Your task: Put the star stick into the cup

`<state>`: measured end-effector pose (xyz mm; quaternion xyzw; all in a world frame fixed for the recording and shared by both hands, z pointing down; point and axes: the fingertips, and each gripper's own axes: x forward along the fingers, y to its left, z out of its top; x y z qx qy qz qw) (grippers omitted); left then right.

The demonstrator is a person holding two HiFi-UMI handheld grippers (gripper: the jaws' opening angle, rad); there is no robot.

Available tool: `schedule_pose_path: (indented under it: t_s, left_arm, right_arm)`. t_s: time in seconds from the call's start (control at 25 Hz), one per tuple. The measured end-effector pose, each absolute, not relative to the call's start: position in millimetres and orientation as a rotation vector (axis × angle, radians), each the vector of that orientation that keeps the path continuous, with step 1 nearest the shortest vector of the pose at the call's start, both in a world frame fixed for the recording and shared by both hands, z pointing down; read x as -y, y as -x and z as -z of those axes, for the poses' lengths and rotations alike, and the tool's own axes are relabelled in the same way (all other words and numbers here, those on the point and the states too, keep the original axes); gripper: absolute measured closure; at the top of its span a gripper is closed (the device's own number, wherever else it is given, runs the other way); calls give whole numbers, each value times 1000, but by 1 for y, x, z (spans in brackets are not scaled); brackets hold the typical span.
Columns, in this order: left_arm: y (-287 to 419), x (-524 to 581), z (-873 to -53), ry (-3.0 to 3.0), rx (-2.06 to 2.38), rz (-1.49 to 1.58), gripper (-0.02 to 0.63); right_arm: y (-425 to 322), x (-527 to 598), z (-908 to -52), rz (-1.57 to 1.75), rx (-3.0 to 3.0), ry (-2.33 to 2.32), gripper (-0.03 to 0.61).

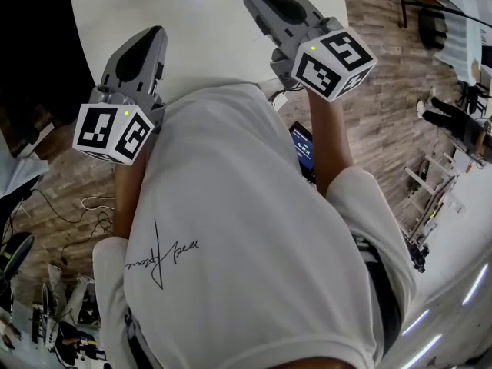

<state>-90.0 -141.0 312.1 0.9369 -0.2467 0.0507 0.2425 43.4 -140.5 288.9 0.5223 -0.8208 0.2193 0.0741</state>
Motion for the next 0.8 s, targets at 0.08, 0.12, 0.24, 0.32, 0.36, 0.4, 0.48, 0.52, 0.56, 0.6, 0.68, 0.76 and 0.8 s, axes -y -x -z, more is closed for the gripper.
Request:
schedule_pose_path:
  t_s: [0.08, 0.12, 0.24, 0.32, 0.36, 0.4, 0.48, 0.52, 0.56, 0.6, 0.68, 0.76, 0.8]
  left_arm:
    - [93, 140, -315, -2552, 680, -141, 606]
    - [94, 140, -316, -2548, 683, -142, 606]
    - [97, 139, -319, -2530, 691, -140, 606]
    - [97, 136, -322, -2518, 685, -142, 606]
    - [97, 134, -324, -2514, 681, -145, 606]
    - [96, 133, -325, -2512, 677, -148, 606]
    - [95, 132, -326, -2510, 675, -152, 606]
    - [94, 132, -326, -2510, 676, -155, 606]
    - [94, 132, -326, -2511, 681, -158, 606]
    - [93, 131, -327, -2514, 687, -163, 606]
    - [94, 130, -328, -2524, 702, -169, 606]
    - [94, 129, -328, -2529, 708, -171, 606]
    - [93, 128, -327, -2529, 706, -173, 606]
  right_arm:
    - [-42, 135, -295, -675, 2456, -1563, 568]
    - [-42, 132, -297, -684, 2452, -1564, 568]
    - [-44, 125, -304, -714, 2438, -1571, 569]
    - [-44, 120, -308, -732, 2425, -1573, 569]
    - [-44, 117, -310, -737, 2420, -1572, 569]
    - [-44, 115, -311, -740, 2415, -1569, 569]
    - [-44, 110, -313, -740, 2407, -1561, 569]
    - [-45, 109, -313, -740, 2401, -1563, 569]
    - [-47, 107, -314, -742, 2391, -1576, 569]
    - [-50, 106, -314, -747, 2375, -1598, 569]
    - [-57, 104, -317, -765, 2335, -1647, 569]
    - [-60, 99, -320, -777, 2316, -1664, 569]
    - [-60, 97, -320, -778, 2314, -1658, 569]
